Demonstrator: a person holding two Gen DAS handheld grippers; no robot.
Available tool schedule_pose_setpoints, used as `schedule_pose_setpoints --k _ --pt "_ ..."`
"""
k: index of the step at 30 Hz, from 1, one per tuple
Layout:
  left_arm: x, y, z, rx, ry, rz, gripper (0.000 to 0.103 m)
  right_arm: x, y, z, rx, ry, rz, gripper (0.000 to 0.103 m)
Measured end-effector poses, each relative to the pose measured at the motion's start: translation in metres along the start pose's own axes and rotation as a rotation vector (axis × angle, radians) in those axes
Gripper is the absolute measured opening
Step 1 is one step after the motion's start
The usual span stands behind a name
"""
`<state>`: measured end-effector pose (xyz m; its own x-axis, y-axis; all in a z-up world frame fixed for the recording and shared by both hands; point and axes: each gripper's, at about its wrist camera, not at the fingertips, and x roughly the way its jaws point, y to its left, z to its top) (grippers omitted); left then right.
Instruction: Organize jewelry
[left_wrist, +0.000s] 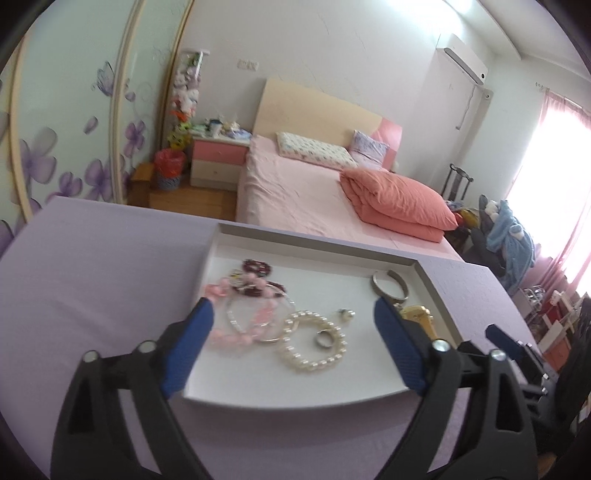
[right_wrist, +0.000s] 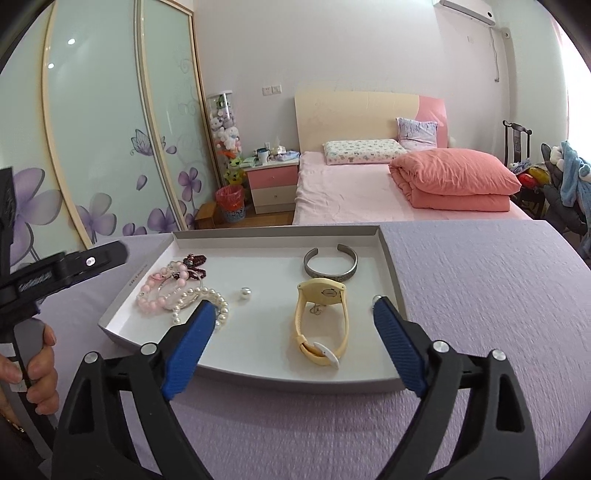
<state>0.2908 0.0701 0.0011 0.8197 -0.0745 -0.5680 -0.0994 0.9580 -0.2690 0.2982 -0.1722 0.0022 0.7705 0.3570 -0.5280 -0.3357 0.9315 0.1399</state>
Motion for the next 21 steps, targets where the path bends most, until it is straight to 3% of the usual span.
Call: schedule_pose_setpoints --k 2,11,21 --pt "-0.01 0.004 -0.004 0.011 -0.011 0.011 0.1 -0.003 0.003 -0.001 -0.002 -0.006 -0.003 0.098" --pt "-0.044 0.011 -0.032 0.07 -0.04 0.081 0.101 -0.011 0.021 -0.013 -0.034 0.044 -0.017 0.102" --pt "-0.086 0.01 -0.062 0.069 -0.082 0.017 0.101 -0.044 0.03 -0.031 -0.001 0.017 -0.052 0.102"
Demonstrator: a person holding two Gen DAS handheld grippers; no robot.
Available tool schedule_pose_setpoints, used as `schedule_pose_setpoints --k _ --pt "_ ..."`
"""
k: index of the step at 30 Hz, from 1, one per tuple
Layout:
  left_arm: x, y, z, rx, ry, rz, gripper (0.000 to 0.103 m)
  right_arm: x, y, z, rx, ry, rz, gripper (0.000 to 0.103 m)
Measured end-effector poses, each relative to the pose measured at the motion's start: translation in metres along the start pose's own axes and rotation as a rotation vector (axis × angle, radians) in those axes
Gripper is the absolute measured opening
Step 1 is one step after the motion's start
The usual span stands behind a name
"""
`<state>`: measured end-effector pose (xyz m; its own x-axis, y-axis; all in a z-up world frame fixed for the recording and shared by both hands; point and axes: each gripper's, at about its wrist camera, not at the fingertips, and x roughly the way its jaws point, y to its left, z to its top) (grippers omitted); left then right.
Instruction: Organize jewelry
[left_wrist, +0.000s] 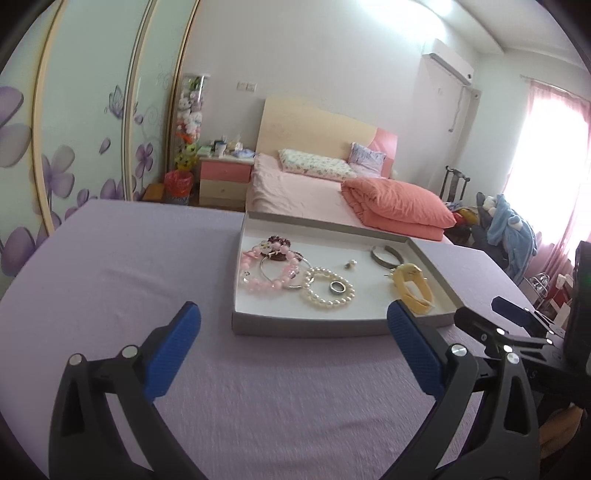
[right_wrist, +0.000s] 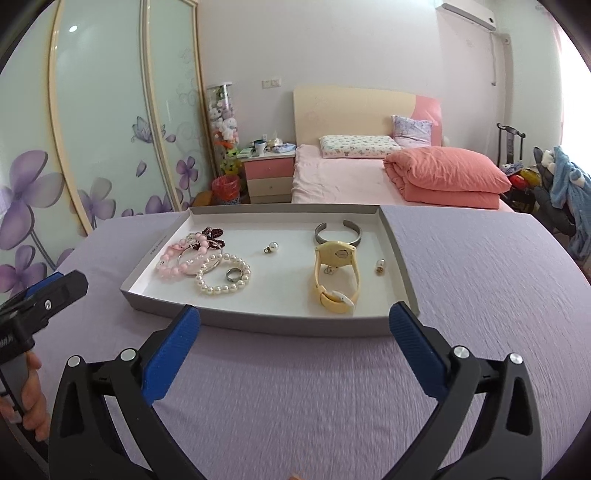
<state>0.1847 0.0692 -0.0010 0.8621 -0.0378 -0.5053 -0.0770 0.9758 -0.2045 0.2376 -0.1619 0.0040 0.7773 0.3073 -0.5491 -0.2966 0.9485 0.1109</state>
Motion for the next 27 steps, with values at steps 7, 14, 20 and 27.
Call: schedule_pose_setpoints --k 7,14,20,27 --pt "-0.024 -0.013 -0.005 0.018 -0.051 -0.019 0.101 -0.023 0.001 -0.005 0.044 -0.042 0.016 0.102" --pt "-0.037 -0.018 -0.009 0.026 -0.071 -0.031 0.101 -0.033 0.009 -0.009 0.013 -0.087 -0.005 0.102" --pt "-0.034 -0.022 -0.014 0.039 -0.069 -0.039 0.101 -0.037 0.011 -0.016 0.006 -0.092 0.015 0.102" --pt "-0.031 -0.023 -0.019 0.046 -0.073 -0.047 0.101 -0.036 0.009 -0.022 0.011 -0.085 0.018 0.102"
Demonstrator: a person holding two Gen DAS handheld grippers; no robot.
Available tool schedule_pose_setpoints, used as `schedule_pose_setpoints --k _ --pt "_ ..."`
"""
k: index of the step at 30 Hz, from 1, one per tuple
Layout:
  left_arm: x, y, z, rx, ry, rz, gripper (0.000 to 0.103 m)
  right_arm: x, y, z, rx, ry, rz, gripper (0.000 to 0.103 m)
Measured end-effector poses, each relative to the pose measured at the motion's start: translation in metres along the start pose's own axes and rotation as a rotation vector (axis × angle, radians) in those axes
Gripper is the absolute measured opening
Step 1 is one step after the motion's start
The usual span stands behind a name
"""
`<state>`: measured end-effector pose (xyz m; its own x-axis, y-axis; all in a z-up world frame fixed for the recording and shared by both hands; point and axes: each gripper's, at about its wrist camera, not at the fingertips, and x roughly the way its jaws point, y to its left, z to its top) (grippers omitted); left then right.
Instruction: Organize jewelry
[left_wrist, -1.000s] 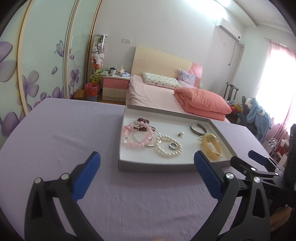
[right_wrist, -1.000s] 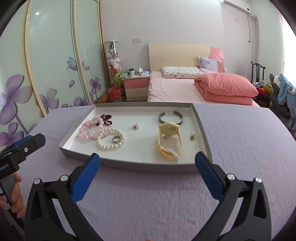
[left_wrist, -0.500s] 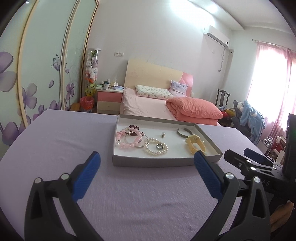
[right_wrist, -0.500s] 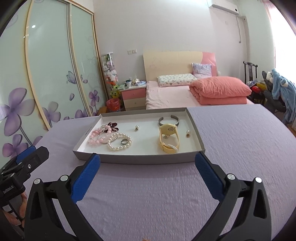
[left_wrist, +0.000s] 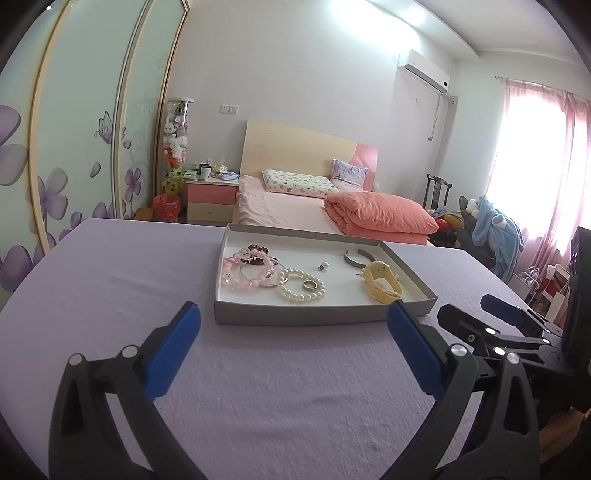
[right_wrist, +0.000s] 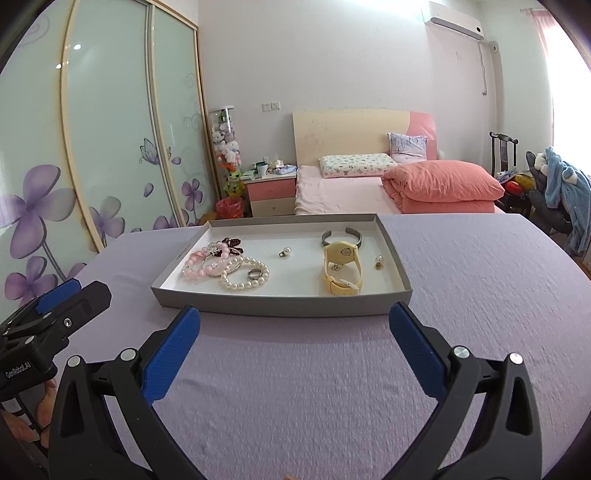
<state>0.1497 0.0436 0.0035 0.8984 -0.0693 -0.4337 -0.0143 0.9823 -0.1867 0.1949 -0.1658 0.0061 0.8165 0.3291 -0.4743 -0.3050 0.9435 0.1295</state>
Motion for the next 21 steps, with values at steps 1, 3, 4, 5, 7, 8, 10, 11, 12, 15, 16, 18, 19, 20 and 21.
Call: schedule_pose_setpoints --k 1,3,4,5,7,8,10,11,12,15,16,18,19,20,21 --pt "-0.0001 0.0001 -0.0002 -0.001 0.0 -0.003 0.101 -0.0007 0.0002 0.0001 0.002 -0.002 0.0 0.102" --pt "-0.0004 0.0001 -0.0009 -0.004 -0.002 -0.005 0.101 -0.0017 -0.0007 0.0008 0.005 -0.006 0.0 0.102" --pt "-0.0016 0.0007 -0.0018 -0.004 -0.002 -0.007 0.101 -0.0029 -0.002 0.0001 0.006 -0.007 0.001 0.102" --pt "-0.0014 0.0007 -0.0021 -0.005 -0.002 -0.007 0.101 -0.003 -0.0021 0.0003 0.006 -0.008 0.001 0.102" --pt "-0.0013 0.0007 -0.0023 -0.007 -0.002 -0.012 0.101 -0.003 -0.0023 0.0003 0.007 -0.007 0.003 0.102" --pt "-0.001 0.0007 -0.0026 -0.008 -0.002 -0.013 0.101 -0.003 -0.0024 0.0002 0.006 -0.006 0.003 0.102" --pt "-0.0001 0.0008 -0.0027 -0.008 -0.001 -0.018 0.101 -0.0031 -0.0024 0.0001 0.006 -0.007 0.001 0.102" --pt "0.0002 0.0004 -0.0029 -0.007 -0.001 -0.02 0.101 -0.0033 -0.0025 0.0003 0.006 -0.007 0.002 0.102" --pt "0.0009 -0.0001 -0.0027 -0.006 -0.001 -0.021 0.101 -0.0034 -0.0026 0.0005 0.007 -0.007 0.003 0.102" --pt "0.0013 -0.0005 -0.0032 -0.004 0.0 -0.024 0.101 -0.0037 -0.0031 0.001 0.007 -0.008 0.004 0.102" --pt "0.0014 -0.0016 -0.003 -0.003 0.0 -0.025 0.101 -0.0033 -0.0031 0.0007 0.008 -0.007 0.004 0.102" --pt "0.0026 -0.0025 -0.0033 -0.003 0.002 -0.027 0.101 -0.0037 -0.0031 0.0011 0.008 -0.007 0.005 0.102" --pt "0.0021 -0.0024 -0.0035 -0.002 0.002 -0.027 0.101 -0.0037 -0.0028 0.0014 0.008 -0.007 0.005 0.102" --pt "0.0027 -0.0024 -0.0036 -0.002 0.004 -0.026 0.101 -0.0036 -0.0029 0.0015 0.008 -0.007 0.005 0.102" --pt "0.0033 -0.0024 -0.0038 -0.002 0.005 -0.028 0.101 -0.0035 -0.003 0.0017 0.008 -0.006 0.007 0.102"
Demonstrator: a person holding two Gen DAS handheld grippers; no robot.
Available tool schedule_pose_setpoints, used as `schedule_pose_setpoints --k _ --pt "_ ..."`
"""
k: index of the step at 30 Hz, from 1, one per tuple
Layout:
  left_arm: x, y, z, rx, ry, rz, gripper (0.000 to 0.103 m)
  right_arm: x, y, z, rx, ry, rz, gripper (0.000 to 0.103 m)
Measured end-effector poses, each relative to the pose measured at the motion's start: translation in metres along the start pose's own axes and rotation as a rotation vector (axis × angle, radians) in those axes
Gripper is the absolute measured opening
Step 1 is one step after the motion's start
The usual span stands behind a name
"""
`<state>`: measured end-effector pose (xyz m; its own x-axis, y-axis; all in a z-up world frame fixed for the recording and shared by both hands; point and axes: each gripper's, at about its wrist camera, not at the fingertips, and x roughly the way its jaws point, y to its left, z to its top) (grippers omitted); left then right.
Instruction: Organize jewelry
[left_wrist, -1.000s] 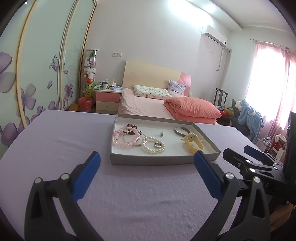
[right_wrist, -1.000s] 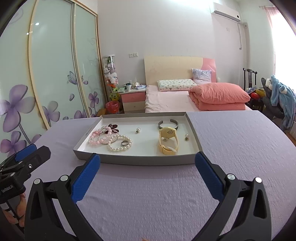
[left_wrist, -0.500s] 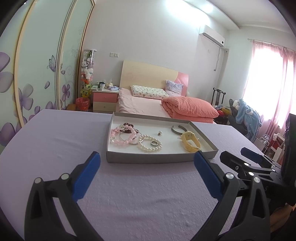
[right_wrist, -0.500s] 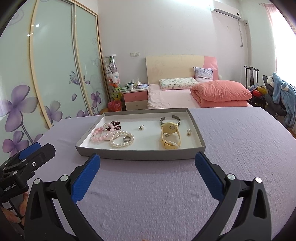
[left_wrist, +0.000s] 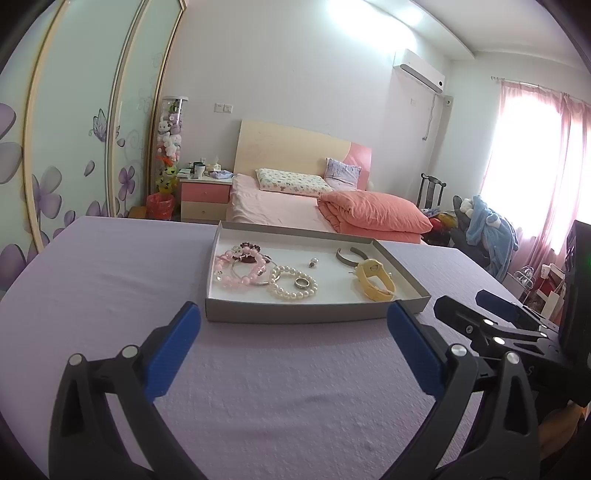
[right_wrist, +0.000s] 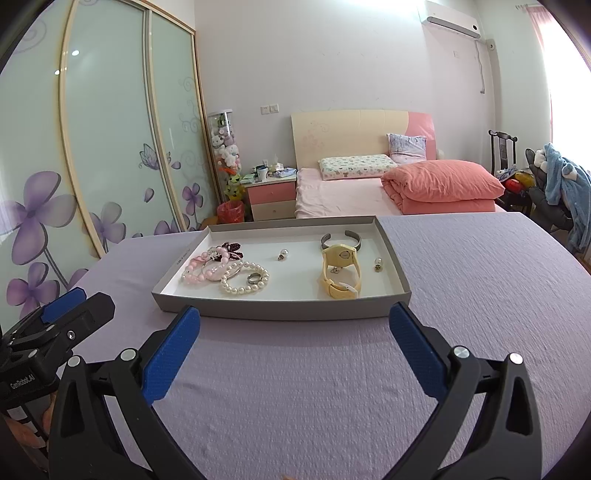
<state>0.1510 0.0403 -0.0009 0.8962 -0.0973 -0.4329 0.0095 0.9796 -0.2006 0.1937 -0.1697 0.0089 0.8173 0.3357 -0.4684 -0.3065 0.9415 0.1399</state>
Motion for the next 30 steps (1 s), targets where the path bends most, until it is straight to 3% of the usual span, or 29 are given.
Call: schedule_pose_setpoints --k 30 --pt "0.0055 -0.0037 -0.0099 -0.007 0.018 0.002 0.101 0.0015 0.0048 0.0038 0.008 0.005 0.009 0.102"
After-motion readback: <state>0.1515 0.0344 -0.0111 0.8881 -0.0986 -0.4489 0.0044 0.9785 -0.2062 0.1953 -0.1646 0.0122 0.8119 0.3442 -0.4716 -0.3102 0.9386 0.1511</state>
